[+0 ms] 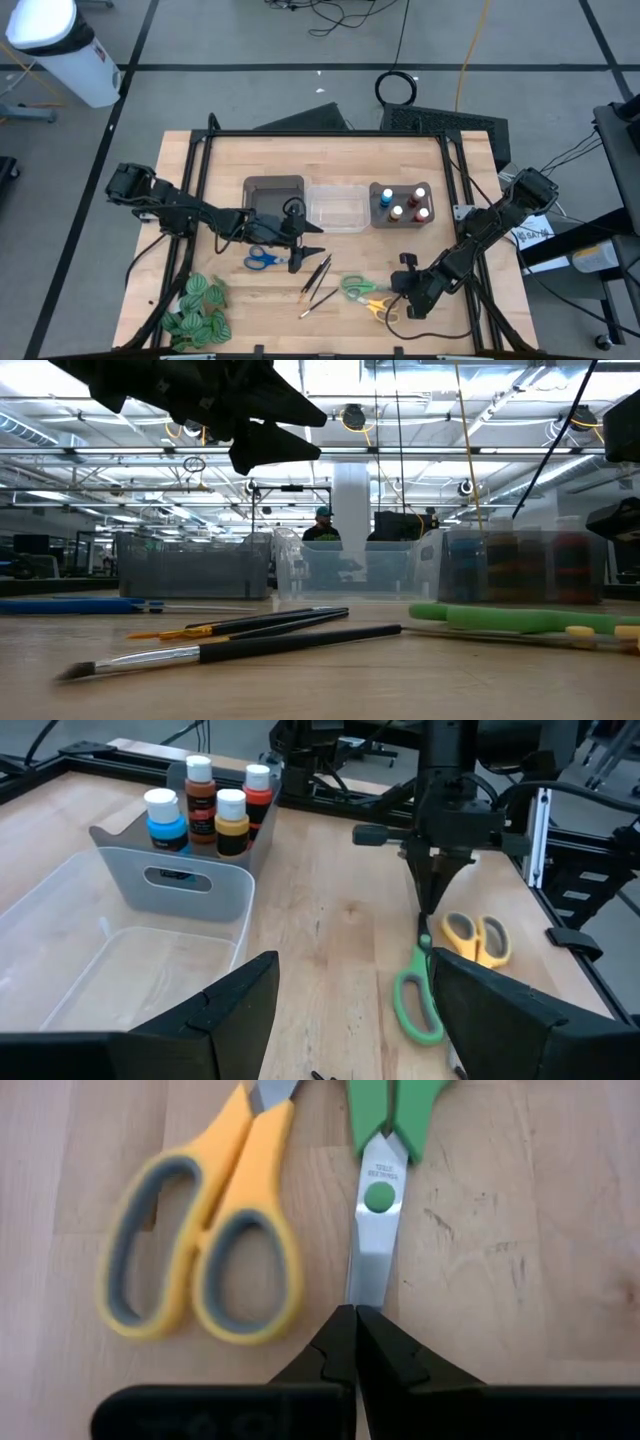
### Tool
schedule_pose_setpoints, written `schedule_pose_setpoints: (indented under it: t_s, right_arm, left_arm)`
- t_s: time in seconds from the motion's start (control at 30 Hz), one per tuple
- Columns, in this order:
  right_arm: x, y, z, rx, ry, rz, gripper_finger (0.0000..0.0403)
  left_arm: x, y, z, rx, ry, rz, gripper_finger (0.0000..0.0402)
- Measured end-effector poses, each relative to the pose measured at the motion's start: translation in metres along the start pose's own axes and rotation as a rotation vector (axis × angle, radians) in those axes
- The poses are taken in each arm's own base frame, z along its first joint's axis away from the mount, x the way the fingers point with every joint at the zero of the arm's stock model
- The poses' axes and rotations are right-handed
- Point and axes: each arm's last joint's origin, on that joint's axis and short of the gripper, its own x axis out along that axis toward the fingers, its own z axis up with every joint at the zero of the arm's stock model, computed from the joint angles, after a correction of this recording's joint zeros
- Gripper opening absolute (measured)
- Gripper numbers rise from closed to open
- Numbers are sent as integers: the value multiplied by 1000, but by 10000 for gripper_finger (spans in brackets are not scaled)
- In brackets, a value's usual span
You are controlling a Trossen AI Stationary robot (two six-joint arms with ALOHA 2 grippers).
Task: Pick & Place Paint Supplies
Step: Put the green scissors into the transparent bin
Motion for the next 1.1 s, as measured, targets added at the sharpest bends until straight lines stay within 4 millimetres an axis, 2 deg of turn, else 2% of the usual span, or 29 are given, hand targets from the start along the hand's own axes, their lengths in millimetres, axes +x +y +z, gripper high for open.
schedule_pose_setpoints:
  t_s: [0.1,0.2,0.3,0.43,0.67,0.77,0.87,0.97,1.1]
  right_arm:
    - [0,0,0,0,-2,-3,0]
    - [0,0,0,1,-6,-8,0]
    - [0,0,0,3,-8,-11,0]
    - [1,-2,2,13,-10,-16,0]
    - [1,-4,3,29,-12,-20,0]
    - [1,-4,4,29,-12,-20,0]
    - [1,-4,4,29,-13,-21,0]
    - [1,-4,3,29,-13,-21,0]
    - [1,-4,4,28,-14,-22,0]
  left_arm:
    - [0,-1,0,-1,3,-12,271]
    - [-1,-6,-1,-20,27,-105,271]
    - [-4,-20,-5,1,51,-203,271]
    - [-1,-41,-15,108,28,-166,271]
    - [42,-75,-41,285,45,-190,271]
    - [64,-80,-54,316,101,-178,271]
    - [80,-81,-63,433,163,-133,271]
    - [88,-81,-69,591,233,-59,271]
    - [90,-79,-72,693,302,8,271]
